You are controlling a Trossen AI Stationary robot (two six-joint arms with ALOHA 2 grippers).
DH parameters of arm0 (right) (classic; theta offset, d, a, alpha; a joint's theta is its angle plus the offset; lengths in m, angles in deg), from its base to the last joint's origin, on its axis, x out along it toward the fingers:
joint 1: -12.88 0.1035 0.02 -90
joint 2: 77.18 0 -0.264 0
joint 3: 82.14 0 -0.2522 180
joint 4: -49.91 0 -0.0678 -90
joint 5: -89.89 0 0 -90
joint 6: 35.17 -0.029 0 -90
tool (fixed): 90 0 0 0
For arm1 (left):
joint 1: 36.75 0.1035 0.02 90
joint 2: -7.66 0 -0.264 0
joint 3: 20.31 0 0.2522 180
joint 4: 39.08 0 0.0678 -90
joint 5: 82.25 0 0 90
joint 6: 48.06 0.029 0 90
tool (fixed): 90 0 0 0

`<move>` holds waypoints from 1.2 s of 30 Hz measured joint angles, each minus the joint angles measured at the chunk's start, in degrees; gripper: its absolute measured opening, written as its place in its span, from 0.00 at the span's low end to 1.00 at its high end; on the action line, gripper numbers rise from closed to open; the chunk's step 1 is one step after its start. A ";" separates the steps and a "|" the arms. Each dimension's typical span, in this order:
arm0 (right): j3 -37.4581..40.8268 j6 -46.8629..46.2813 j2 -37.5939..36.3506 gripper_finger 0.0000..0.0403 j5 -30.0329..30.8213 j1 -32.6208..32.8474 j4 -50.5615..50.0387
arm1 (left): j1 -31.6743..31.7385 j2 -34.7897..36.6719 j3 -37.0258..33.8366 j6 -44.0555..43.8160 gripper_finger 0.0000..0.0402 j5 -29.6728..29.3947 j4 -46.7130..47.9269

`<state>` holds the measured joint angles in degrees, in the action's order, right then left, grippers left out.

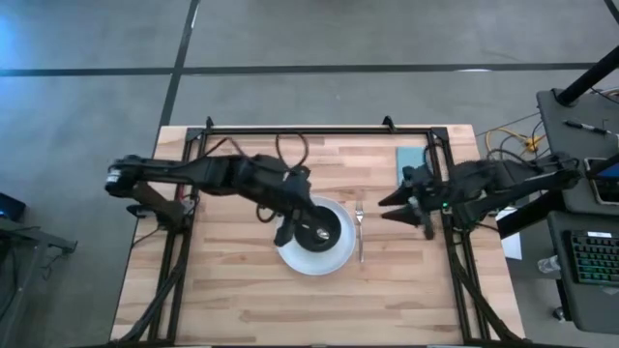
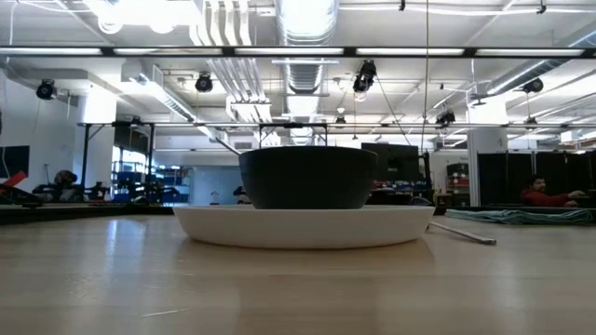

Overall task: Set table place
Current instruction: Return to Home Position

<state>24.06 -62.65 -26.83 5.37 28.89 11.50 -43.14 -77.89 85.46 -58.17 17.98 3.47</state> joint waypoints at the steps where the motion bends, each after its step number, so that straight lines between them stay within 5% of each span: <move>1: 1.02 1.65 -1.56 0.42 -0.69 0.16 2.78 | 0.00 1.64 -3.70 -0.29 0.11 0.04 -2.86; 9: 12.66 7.96 -16.50 0.42 -0.91 0.22 10.28 | 0.54 17.99 -30.84 -5.04 0.11 0.00 -30.96; 13: 17.78 9.76 -25.07 0.42 0.81 0.24 11.86 | 0.97 26.82 -40.46 -6.08 0.11 -1.37 -37.76; 21: 26.19 13.33 -39.32 0.42 5.12 0.22 13.59 | 1.14 42.60 -53.09 -5.64 0.11 -15.59 -37.41; 28: 34.99 12.97 -50.47 0.42 5.11 0.22 18.11 | 1.18 54.02 -63.65 -5.60 0.11 -15.83 -43.00; 36: 41.56 12.49 -47.88 0.42 5.06 0.22 28.23 | 1.18 59.75 -74.01 -5.97 0.11 -15.92 -49.67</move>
<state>65.62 -50.15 -74.70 10.43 29.11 39.73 -41.97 -18.14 11.45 -64.13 2.06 -46.21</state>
